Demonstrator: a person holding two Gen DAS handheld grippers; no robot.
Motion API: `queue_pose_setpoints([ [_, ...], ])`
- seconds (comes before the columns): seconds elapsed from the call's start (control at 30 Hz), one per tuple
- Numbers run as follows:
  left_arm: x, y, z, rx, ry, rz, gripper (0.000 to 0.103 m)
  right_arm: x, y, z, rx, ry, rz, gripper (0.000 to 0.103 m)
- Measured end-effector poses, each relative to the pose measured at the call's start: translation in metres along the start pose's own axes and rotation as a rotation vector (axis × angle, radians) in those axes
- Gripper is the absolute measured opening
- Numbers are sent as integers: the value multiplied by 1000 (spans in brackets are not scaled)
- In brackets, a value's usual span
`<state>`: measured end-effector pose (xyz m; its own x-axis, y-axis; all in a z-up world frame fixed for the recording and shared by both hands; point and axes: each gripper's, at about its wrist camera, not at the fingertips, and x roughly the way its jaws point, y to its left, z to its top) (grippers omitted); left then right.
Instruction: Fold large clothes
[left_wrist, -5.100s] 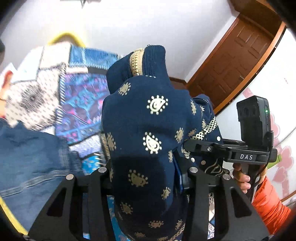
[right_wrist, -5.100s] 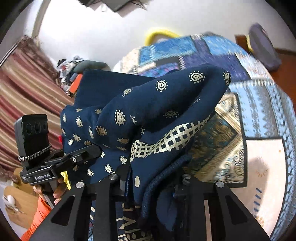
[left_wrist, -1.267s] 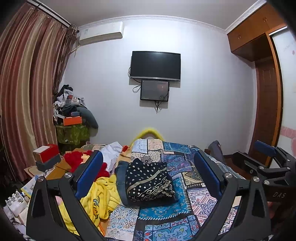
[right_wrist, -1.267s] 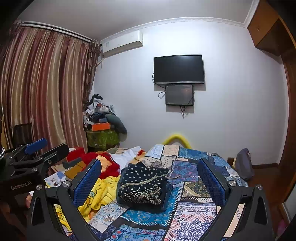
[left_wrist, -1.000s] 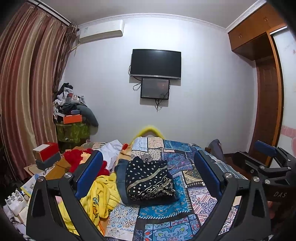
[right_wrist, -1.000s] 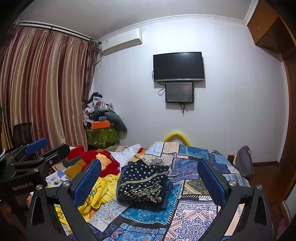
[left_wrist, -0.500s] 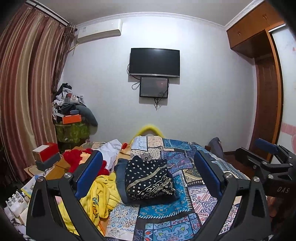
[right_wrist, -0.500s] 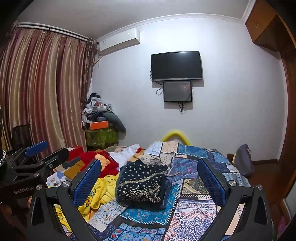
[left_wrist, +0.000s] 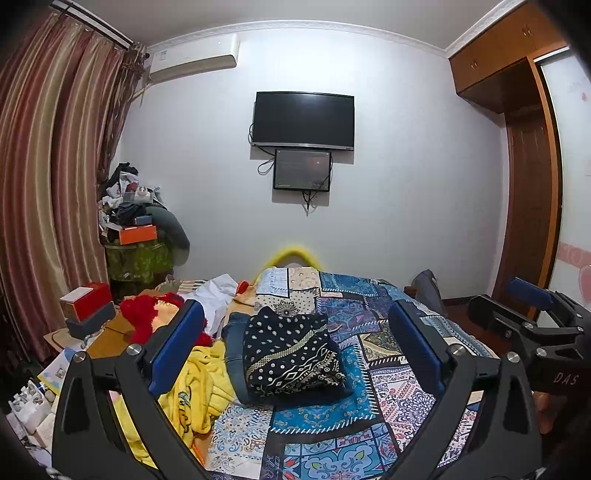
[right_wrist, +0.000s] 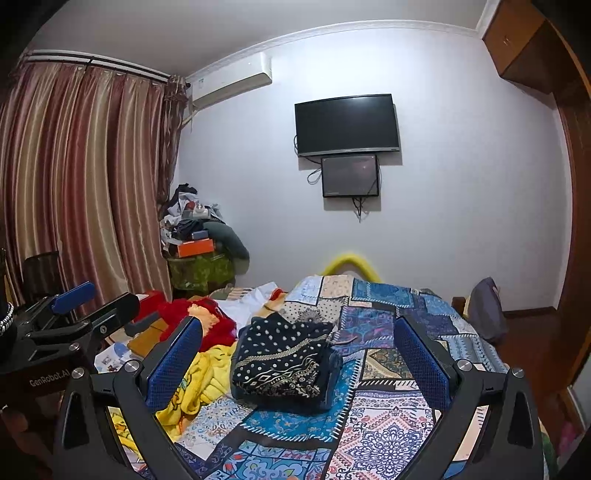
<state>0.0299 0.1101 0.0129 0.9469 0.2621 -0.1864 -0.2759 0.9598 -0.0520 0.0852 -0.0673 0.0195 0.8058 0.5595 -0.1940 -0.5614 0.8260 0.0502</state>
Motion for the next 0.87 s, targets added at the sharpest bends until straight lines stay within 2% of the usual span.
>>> queue_pose_setpoints([
  [0.87,3,6,-3,-1,11,-39,102,-5,0,5,2,-9,-20,103],
])
